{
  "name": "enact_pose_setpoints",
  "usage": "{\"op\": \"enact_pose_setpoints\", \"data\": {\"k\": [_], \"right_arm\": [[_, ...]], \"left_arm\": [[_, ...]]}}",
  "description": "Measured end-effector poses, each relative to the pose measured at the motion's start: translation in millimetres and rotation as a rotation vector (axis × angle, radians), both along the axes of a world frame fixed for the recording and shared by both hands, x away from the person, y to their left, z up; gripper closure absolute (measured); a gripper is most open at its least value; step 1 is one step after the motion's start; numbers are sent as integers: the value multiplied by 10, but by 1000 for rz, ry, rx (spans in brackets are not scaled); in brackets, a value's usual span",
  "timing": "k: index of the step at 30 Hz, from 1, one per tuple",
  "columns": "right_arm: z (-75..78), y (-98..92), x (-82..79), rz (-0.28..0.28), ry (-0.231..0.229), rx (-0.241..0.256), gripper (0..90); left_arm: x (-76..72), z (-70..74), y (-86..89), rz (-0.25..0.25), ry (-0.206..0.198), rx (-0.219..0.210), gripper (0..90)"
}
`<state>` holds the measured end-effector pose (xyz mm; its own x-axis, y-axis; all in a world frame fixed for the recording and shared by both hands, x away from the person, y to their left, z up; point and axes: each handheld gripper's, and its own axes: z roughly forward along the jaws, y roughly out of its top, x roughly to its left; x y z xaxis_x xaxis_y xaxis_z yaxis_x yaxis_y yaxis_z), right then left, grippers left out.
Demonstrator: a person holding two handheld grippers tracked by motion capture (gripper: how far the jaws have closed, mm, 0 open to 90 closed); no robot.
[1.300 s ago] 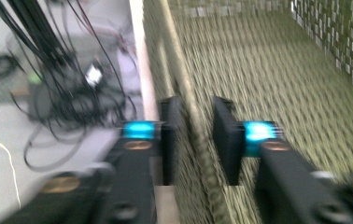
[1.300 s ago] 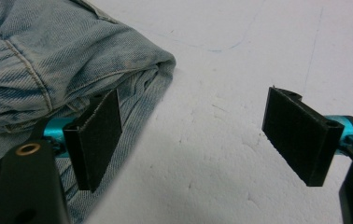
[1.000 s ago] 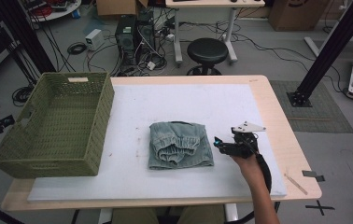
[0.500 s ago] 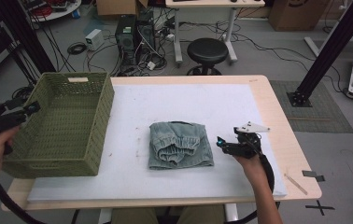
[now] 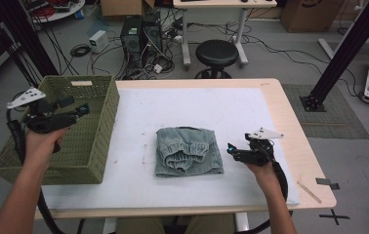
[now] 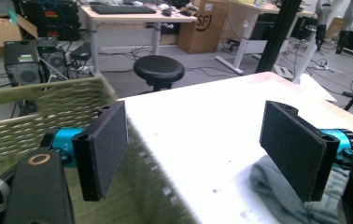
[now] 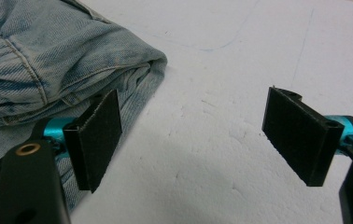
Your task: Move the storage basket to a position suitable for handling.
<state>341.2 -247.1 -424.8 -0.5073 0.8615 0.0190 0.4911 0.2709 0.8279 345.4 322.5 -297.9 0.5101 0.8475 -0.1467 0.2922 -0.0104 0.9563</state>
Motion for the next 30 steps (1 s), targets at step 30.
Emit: {"op": "enact_pose_setpoints", "data": {"k": [30], "right_arm": [[-24,-123,-60,-2,-5,13,204]], "left_arm": [[272,-609,-1674,-239,98,41,236]]}}
